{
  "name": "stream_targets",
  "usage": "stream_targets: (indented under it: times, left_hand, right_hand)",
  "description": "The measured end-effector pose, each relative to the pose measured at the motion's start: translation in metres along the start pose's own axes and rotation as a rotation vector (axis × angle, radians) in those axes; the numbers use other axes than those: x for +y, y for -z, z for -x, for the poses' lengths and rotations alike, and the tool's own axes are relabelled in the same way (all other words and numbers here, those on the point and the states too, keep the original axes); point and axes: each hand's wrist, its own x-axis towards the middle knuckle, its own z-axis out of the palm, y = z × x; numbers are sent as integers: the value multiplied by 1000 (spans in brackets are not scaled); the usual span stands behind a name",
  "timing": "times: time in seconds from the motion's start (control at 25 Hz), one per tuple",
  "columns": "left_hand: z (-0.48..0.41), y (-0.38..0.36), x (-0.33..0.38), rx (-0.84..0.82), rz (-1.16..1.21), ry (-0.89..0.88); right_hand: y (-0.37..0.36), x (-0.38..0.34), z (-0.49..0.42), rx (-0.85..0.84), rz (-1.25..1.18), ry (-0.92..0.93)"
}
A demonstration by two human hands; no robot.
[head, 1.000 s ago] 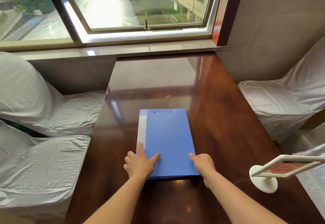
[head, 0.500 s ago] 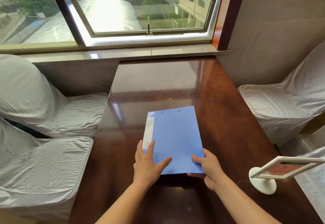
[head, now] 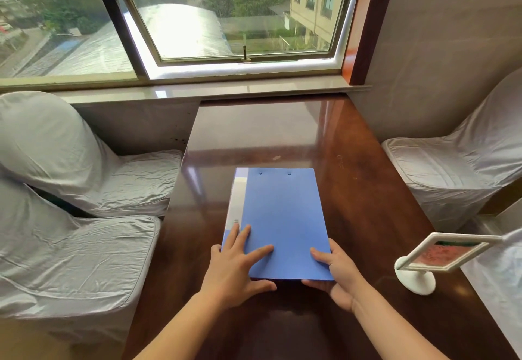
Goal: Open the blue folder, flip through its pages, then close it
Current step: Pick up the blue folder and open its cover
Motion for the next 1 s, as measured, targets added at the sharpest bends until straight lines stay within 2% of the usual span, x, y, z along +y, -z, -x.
stream_targets:
  times: [0.32, 0.64, 0.84, 0.92, 1.0]
  left_hand:
    - [37, -14, -4, -121, 33, 88]
    - [40, -11, -10, -68, -29, 80]
    - [43, -10, -9, -38, -18, 46]
    - [46, -10, -7, 37, 93, 47]
    - [51, -7, -3, 163, 381, 113]
  right_hand:
    - [-5, 22, 11, -29, -51, -137]
    - [2, 24, 12, -104, -213, -249]
    - [5, 39, 8, 1, -286, -295]
    - [3, 40, 9, 19, -277, -293]
    - [-2, 39, 11, 21, -201, -292]
